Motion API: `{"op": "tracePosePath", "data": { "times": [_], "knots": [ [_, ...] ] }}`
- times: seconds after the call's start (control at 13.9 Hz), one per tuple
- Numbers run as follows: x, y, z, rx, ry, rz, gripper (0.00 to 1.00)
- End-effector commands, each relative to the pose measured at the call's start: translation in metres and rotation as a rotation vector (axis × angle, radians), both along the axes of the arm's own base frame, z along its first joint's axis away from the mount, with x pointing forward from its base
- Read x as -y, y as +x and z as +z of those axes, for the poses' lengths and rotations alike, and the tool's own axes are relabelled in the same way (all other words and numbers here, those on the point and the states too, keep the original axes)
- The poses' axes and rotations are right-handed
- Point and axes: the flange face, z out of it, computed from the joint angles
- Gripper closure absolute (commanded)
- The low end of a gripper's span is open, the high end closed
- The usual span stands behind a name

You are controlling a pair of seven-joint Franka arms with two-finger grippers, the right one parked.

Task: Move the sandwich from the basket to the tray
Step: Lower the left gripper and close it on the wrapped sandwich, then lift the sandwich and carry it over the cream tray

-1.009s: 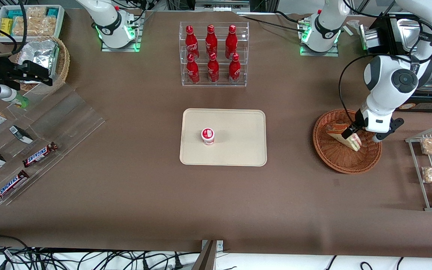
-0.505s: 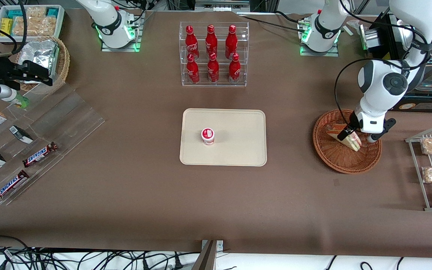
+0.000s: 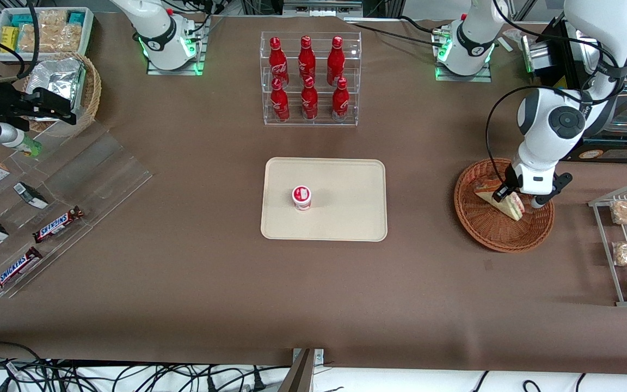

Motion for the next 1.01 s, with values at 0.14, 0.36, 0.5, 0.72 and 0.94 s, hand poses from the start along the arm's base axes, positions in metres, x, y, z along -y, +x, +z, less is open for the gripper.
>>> {"op": "tracePosePath", "data": {
  "times": [0.14, 0.36, 0.5, 0.72, 0.94],
  "knots": [
    [0.028, 0.041, 0.078, -0.09, 0.081, -0.037, 1.0],
    [0.068, 0.065, 0.13, -0.14, 0.079, -0.061, 1.0],
    [0.101, 0.081, 0.163, -0.163, 0.031, -0.091, 1.0],
    [0.149, 0.094, 0.202, -0.173, 0.007, -0.16, 1.0],
    [0.199, 0.095, 0.205, -0.168, -0.023, -0.274, 1.0]
  ]
}}
